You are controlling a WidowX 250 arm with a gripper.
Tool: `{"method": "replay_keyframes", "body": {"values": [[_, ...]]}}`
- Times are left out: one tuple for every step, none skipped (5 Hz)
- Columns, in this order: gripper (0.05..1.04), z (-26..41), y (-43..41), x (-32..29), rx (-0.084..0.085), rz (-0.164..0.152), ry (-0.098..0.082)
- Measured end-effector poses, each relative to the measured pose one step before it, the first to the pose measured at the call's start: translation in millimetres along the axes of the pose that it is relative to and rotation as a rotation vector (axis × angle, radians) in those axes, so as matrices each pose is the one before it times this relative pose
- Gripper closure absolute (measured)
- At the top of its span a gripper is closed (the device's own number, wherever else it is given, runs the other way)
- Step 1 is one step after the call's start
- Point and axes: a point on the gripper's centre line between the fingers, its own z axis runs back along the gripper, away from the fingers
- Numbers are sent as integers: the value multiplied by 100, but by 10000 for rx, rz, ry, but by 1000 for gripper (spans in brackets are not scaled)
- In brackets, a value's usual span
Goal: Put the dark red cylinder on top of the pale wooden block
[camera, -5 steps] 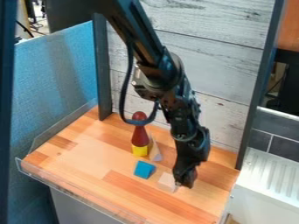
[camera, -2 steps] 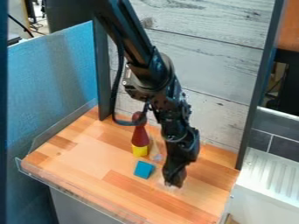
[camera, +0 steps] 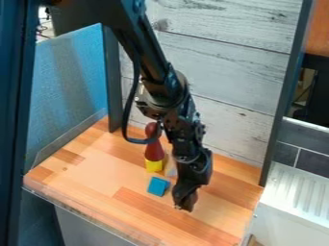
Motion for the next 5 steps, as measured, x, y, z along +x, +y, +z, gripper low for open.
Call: {"method": "replay_keyframes", "body": {"values": [[311, -335, -20, -132, -4, 79, 72], [311, 93, 356, 22, 92, 88, -5], [311, -123, 95, -29, -1, 111, 18], [267, -97, 204, 100, 28, 49, 2], [77, -202, -194, 278, -68, 9, 118]]}}
